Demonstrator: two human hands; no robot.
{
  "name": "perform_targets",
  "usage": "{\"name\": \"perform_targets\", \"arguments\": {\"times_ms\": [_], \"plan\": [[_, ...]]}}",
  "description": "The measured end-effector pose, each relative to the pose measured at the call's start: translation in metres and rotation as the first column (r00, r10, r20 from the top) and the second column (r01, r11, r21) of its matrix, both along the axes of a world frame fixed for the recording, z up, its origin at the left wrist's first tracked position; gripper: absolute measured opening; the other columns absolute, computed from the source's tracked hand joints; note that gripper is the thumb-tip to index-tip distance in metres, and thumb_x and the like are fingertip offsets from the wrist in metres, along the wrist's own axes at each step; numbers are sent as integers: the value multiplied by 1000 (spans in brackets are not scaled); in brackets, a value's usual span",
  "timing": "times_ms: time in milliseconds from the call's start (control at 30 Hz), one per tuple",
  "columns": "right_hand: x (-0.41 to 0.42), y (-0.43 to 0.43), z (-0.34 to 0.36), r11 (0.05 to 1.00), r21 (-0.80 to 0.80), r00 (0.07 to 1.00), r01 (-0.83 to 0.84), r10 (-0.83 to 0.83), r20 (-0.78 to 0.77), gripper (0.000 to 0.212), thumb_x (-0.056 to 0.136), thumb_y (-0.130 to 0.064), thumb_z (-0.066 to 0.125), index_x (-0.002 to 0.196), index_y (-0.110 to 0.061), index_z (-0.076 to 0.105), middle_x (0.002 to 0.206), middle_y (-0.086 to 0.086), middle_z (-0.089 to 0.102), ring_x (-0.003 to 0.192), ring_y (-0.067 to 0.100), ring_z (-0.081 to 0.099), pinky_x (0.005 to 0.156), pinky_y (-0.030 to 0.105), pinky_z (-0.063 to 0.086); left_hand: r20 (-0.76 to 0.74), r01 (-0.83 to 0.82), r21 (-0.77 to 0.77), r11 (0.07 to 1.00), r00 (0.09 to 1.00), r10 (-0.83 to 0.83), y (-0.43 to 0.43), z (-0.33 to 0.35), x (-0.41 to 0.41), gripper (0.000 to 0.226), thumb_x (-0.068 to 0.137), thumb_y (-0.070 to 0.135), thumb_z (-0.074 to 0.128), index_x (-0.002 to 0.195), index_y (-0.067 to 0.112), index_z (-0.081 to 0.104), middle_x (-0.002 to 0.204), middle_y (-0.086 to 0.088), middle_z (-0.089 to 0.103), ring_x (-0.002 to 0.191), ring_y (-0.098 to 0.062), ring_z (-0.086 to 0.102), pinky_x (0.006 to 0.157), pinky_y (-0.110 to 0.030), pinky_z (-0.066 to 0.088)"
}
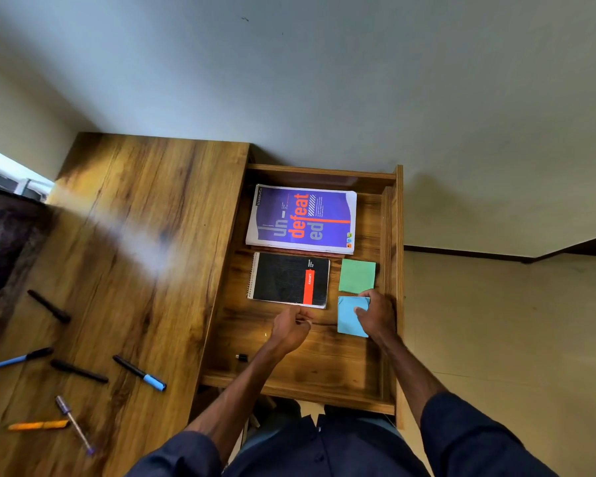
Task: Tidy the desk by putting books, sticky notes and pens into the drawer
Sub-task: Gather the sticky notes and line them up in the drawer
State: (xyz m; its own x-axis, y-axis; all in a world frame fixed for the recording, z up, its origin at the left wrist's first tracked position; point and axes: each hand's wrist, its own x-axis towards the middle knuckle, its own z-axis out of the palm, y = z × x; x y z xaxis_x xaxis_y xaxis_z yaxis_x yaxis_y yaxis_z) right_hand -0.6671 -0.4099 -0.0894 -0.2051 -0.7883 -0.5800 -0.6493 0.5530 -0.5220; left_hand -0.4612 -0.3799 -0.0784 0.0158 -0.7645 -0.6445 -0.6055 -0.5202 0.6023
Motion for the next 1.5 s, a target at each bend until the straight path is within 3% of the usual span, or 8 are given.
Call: {"name": "perform_targets", "arguments": {"times_ms": [167, 300, 433, 600, 1167, 1500], "plan": [[7, 5, -1, 994, 21, 985, -107, 109, -133, 54, 94, -13, 69, 141, -10, 43, 143, 13, 49, 132, 27, 52, 97, 35, 56, -19, 17, 13, 1000, 1000, -17, 10, 2, 7, 17, 97, 9, 61, 111, 12, 70, 114, 1, 69, 105, -13, 66, 91, -35, 59], [18, 18, 1, 962, -26, 925, -273, 255, -282, 70, 94, -13, 68, 153, -13, 32, 162, 11, 26, 150, 25, 27, 113, 35, 45, -22, 26, -5, 1000, 999, -26, 14, 3, 9, 19, 97, 8, 60, 114, 11, 69, 117, -1, 69, 106, -17, 66, 91, -37, 59], [31, 45, -7, 901, 58, 863, -430, 429, -268, 60, 100, -18, 59, 154, -15, 32, 166, 8, 19, 154, 26, 21, 122, 39, 35, -28, 35, -20, 999, 999, -36, 17, 6, 6, 21, 97, 7, 60, 115, 9, 70, 119, -3, 69, 107, -18, 67, 91, -38, 60], [32, 66, -15, 808, 195, 768, -556, 589, -253, 66, 103, -17, 51, 160, -17, 17, 169, 13, -3, 157, 34, 6, 124, 47, 30, -20, 57, -26, 998, 998, -58, 18, 12, 4, 20, 98, 8, 60, 115, 9, 70, 120, -2, 69, 107, -18, 67, 90, -36, 59], [34, 64, -7, 821, 219, 788, -527, 569, -237, 67, 101, -14, 54, 158, -24, 22, 168, 15, -6, 155, 40, 6, 120, 52, 36, -32, -3, -19, 1000, 999, 3, 38, 22, 11, 18, 98, 8, 60, 111, 8, 71, 115, -4, 70, 108, -20, 67, 94, -40, 59], [42, 65, -2, 832, 240, 792, -500, 551, -262, 65, 99, -14, 58, 155, -23, 26, 166, 16, 0, 151, 40, 17, 119, 51, 37, -32, -62, -25, 998, 998, 61, 56, 27, 25, 17, 97, 8, 61, 109, 9, 72, 117, -4, 71, 107, -19, 68, 94, -41, 58]]}}
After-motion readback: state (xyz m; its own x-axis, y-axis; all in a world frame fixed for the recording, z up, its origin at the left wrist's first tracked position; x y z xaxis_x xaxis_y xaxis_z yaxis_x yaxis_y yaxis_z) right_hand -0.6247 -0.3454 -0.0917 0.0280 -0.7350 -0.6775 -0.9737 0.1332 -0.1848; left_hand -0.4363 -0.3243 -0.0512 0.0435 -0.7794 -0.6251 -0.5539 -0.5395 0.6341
